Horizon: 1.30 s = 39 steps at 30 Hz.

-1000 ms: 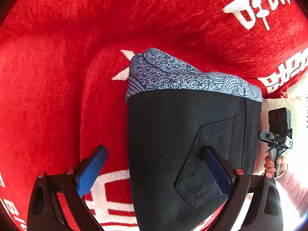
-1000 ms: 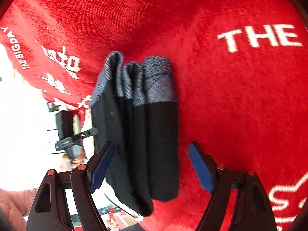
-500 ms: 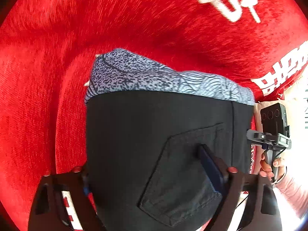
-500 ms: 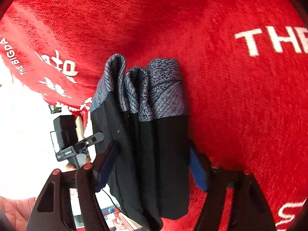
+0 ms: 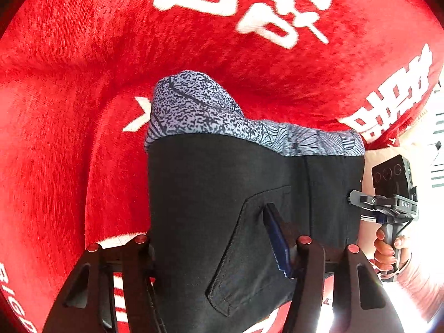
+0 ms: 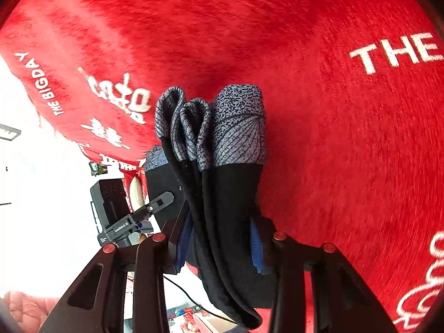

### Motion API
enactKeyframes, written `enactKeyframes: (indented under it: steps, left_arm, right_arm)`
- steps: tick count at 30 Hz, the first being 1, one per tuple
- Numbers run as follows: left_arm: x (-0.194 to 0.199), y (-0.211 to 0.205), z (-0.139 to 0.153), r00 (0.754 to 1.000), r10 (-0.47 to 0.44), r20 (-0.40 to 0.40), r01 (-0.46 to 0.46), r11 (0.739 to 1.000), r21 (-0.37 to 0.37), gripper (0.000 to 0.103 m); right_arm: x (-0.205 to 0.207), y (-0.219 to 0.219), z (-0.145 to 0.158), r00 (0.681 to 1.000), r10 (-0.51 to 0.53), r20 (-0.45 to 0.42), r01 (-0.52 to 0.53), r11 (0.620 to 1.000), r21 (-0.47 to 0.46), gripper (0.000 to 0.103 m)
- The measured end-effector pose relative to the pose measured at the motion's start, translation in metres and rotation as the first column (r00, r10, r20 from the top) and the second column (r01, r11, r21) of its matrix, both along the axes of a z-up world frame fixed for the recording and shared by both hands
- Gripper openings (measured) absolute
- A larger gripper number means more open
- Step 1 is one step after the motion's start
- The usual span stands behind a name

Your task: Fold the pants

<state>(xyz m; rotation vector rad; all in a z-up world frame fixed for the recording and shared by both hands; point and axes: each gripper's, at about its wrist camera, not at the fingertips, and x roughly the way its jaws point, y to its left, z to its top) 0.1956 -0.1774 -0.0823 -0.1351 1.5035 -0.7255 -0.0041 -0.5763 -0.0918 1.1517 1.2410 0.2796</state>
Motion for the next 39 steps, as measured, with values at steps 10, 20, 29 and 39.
enactKeyframes:
  steps: [10,20,29,39]
  left_arm:
    - [-0.037,0.007,0.029,1.0,0.0,-0.013,0.0,1.0,-0.027,0.061]
    - [-0.093,0.026,0.024,0.997,0.031,-0.065,-0.032,0.999,-0.006,0.061]
    - [-0.104,0.037,-0.014,0.995,0.074,-0.072,-0.072,0.997,0.033,0.061]
    - [-0.114,0.021,0.002,0.996,0.063,0.07,-0.082,0.946,0.314,0.088]
  right_arm:
    - [-0.042,0.016,0.031,1.0,-0.012,0.006,0.012,1.0,0.016,0.04]
    - [-0.099,0.044,0.032,0.998,-0.044,-0.047,0.046,0.998,0.044,0.04]
    - [-0.12,0.047,0.005,0.994,-0.042,-0.106,0.041,0.999,-0.015,0.041]
    - [-0.107,0.057,0.012,0.976,0.02,-0.218,-0.077,0.964,-0.254,0.067]
